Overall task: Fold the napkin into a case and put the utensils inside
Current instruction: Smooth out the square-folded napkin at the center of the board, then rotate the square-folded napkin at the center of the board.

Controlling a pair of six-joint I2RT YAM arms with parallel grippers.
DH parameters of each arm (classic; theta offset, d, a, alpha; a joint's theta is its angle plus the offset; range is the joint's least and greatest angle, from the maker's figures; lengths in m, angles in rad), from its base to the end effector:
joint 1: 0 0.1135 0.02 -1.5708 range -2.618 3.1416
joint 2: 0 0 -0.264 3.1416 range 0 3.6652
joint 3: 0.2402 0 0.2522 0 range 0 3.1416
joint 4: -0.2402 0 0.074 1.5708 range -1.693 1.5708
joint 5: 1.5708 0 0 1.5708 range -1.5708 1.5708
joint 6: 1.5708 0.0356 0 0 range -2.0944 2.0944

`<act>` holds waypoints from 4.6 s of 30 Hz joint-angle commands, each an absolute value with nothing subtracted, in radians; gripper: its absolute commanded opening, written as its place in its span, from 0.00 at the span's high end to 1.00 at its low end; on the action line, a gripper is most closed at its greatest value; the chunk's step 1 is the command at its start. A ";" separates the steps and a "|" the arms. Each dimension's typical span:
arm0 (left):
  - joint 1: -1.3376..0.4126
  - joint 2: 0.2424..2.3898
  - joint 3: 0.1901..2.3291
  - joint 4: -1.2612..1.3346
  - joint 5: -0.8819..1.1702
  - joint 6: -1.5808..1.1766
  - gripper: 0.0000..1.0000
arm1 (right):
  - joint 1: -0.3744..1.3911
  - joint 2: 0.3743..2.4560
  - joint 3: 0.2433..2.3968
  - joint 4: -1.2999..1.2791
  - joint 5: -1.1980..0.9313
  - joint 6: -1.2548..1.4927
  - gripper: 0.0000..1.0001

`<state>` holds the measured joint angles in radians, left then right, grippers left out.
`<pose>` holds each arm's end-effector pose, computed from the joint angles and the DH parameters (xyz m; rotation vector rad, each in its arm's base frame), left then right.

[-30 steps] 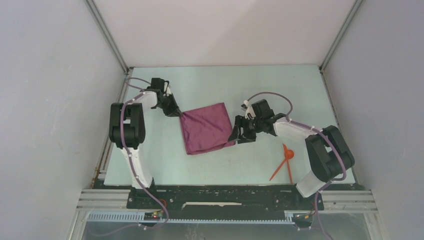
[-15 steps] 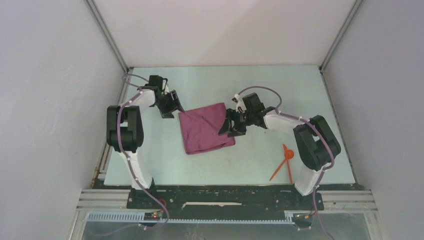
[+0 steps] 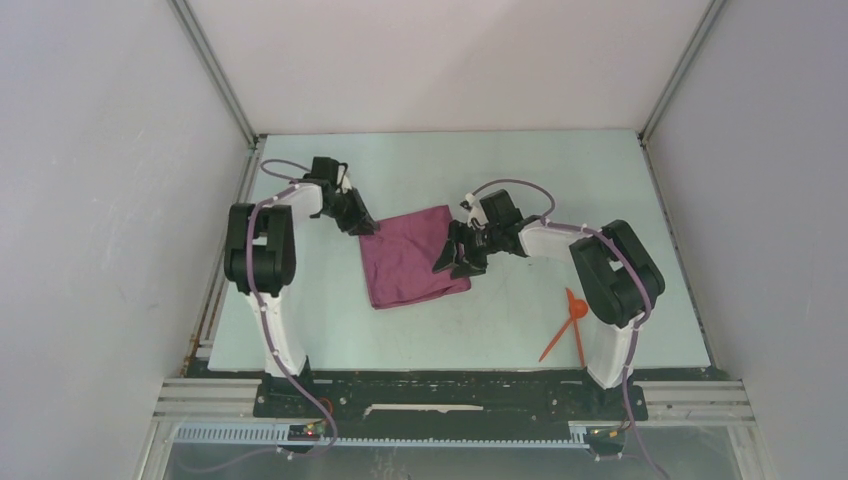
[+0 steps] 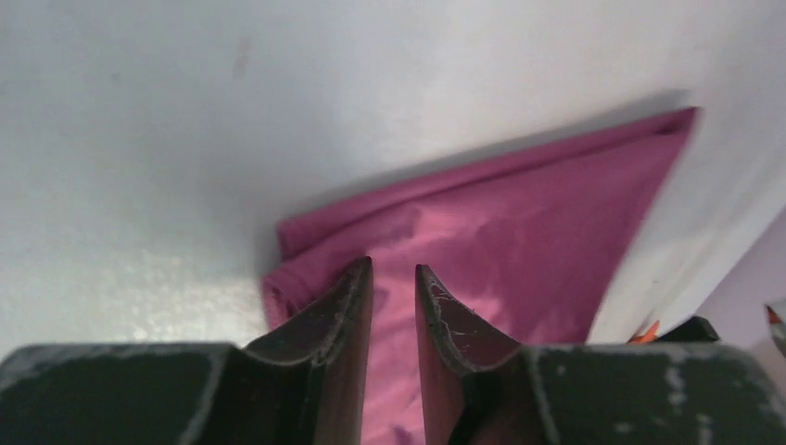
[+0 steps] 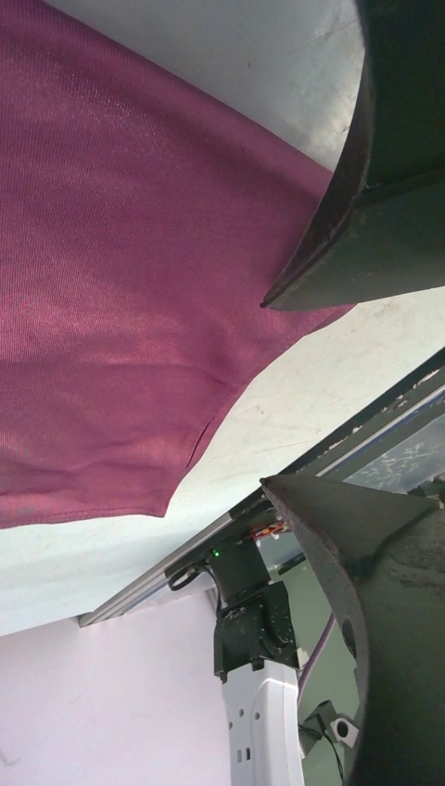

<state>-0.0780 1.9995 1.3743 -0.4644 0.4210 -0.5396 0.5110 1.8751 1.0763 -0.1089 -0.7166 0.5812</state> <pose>0.4104 -0.0467 0.1645 -0.4821 2.6736 -0.7546 0.3157 0.2038 0.1522 -0.2470 2.6459 1.3146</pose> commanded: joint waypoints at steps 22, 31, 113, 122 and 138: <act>-0.057 1.877 1.495 -0.615 0.353 -0.441 0.42 | 0.448 1.591 0.949 -0.369 -0.478 0.519 0.24; -0.141 1.539 1.311 -0.573 0.381 -0.428 0.30 | 0.438 1.605 0.783 -0.014 -0.411 0.751 0.35; -0.224 2.163 1.628 -0.802 0.460 -0.206 0.48 | 0.245 1.682 1.225 -0.402 -0.436 0.336 0.30; -0.228 2.067 1.481 -0.696 0.526 -0.291 0.78 | 0.268 1.630 1.150 -0.417 -0.440 0.387 0.31; -0.378 1.543 0.515 0.122 0.541 -0.940 1.00 | 0.328 1.517 0.946 -0.469 -0.448 0.445 0.32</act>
<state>-0.3088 1.6650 0.7113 -0.1513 0.5995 -0.6891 0.3080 1.5814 0.9672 -0.4446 -0.4526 0.4374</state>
